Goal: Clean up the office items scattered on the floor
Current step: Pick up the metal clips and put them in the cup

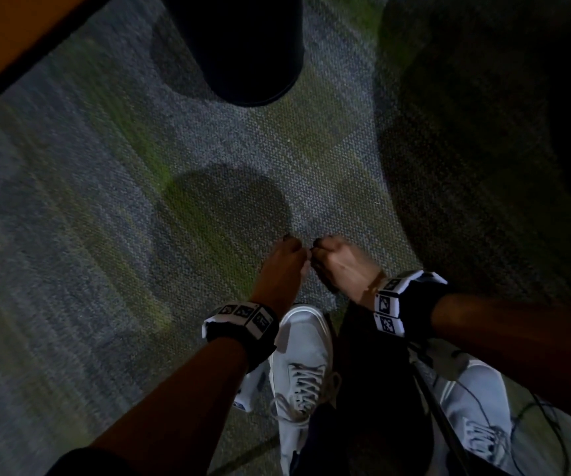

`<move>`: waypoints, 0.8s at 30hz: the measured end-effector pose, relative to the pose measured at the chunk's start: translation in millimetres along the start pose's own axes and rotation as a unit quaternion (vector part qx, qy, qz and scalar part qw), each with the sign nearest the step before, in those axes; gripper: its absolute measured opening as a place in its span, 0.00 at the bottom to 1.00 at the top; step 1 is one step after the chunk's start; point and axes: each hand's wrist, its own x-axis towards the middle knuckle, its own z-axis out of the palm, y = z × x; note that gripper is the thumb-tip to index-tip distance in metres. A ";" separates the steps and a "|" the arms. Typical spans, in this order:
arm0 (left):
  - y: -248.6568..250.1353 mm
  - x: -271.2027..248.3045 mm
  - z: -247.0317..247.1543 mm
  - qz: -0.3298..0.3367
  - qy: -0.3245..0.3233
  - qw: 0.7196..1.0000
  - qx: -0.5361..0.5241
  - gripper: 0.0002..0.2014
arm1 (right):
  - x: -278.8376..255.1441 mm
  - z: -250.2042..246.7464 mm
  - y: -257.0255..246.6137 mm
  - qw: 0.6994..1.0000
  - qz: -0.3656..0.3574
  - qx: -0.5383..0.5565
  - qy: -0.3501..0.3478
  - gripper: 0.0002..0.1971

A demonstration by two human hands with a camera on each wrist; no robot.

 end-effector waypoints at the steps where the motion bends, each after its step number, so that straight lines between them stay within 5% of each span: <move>1: 0.1 2.1 -1.2 -0.002 0.002 1.000 0.000 0.06 | 0.7 0.2 0.3 1.000 -0.002 -0.004 -0.001 0.05; 6: -2.9 11.1 -9.1 -0.049 -0.029 0.998 -0.009 0.07 | 6.9 -3.3 3.0 0.999 -0.003 -0.009 -0.043 0.06; 10: -0.4 16.7 -24.1 -0.168 0.007 0.981 -0.097 0.07 | 6.8 -15.5 7.5 0.996 0.064 0.049 -0.045 0.07; 17: 33.6 24.8 -76.0 -0.167 0.055 0.975 -0.133 0.05 | 7.9 -75.2 20.8 0.921 0.294 0.235 0.096 0.06; 21: 74.4 22.3 -130.4 -0.115 0.097 0.982 -0.112 0.04 | -1.8 -148.8 1.2 0.867 0.336 0.332 0.158 0.07; 24: 122.2 22.4 -183.5 -0.073 0.132 0.984 -0.097 0.04 | -13.5 -215.4 -28.2 0.857 0.329 0.373 0.138 0.07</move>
